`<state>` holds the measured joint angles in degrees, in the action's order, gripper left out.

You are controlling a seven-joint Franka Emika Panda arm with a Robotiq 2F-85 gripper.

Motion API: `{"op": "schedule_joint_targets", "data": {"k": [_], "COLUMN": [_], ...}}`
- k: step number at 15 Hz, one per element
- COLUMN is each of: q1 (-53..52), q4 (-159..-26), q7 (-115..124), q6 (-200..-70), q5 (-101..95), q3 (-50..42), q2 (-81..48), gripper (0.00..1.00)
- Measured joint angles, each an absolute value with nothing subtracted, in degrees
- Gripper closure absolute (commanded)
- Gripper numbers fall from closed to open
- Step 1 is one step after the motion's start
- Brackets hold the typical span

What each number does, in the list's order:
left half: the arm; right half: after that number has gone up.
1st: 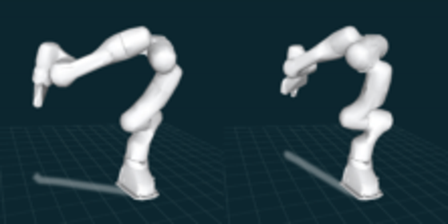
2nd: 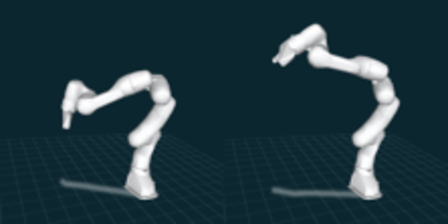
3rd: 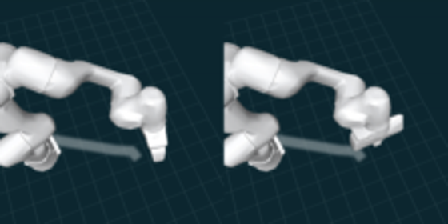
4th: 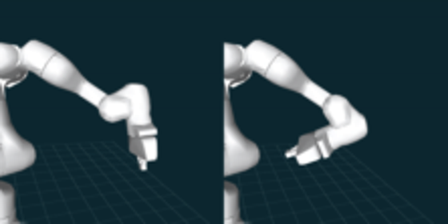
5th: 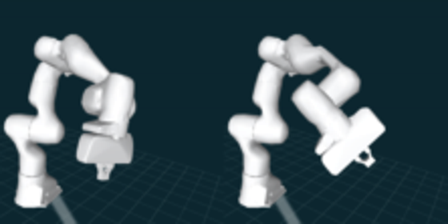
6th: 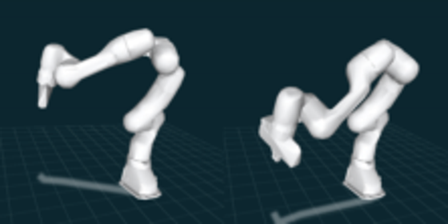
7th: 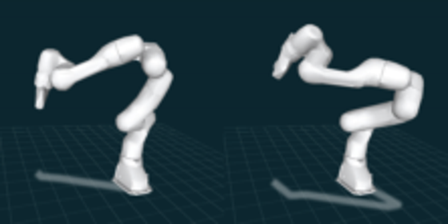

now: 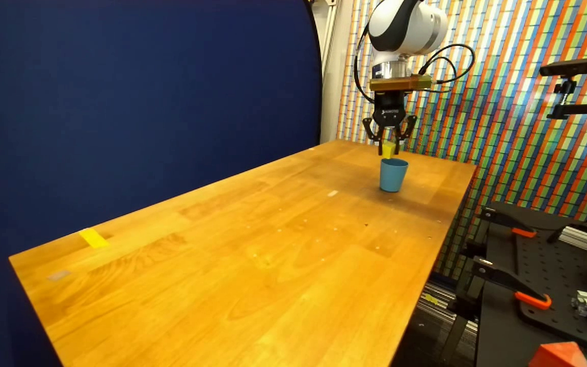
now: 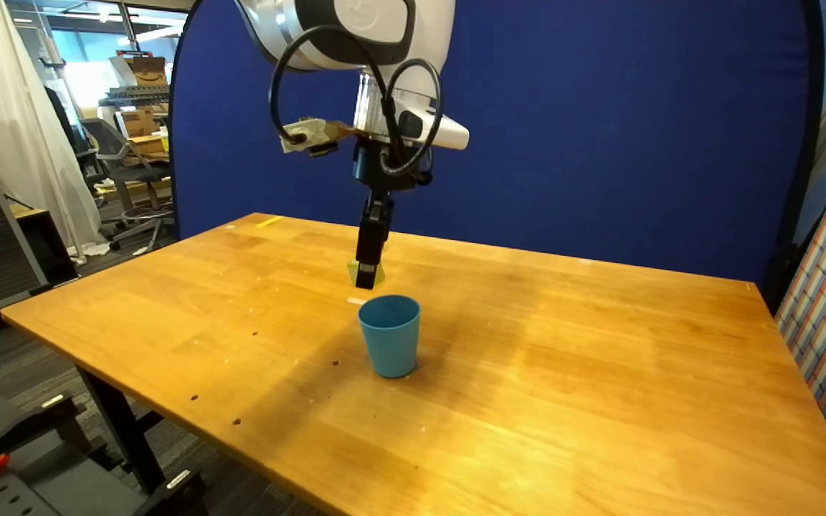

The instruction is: Put the block in the cup

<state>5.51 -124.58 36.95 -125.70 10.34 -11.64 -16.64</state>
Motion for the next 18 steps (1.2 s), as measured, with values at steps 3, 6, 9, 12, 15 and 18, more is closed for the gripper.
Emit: {"op": "schedule_joint_targets", "data": {"k": [3, 6, 9, 12, 15, 18], "q1": [6.13, 6.52, 6.68, 6.62, 5.23, 1.8], "q4": [-125.78, -126.62, -127.44, -128.27, -128.65, -128.26], "q7": [39.49, 41.36, 42.89, 43.36, 42.12, 41.99], "q6": [-127.22, -128.61, -130.39, -131.72, -130.77, -125.83], "q5": [10.65, 10.88, 11.5, 11.51, 7.57, 3.78], "q3": [-12.16, -12.28, -12.31, -12.26, -11.37, -8.37], "q2": [-16.6, -16.58, -16.35, -15.6, -13.86, -11.26], "gripper": [0.84, 0.32, 0.11, 0.0, 0.0, 0.0]}}
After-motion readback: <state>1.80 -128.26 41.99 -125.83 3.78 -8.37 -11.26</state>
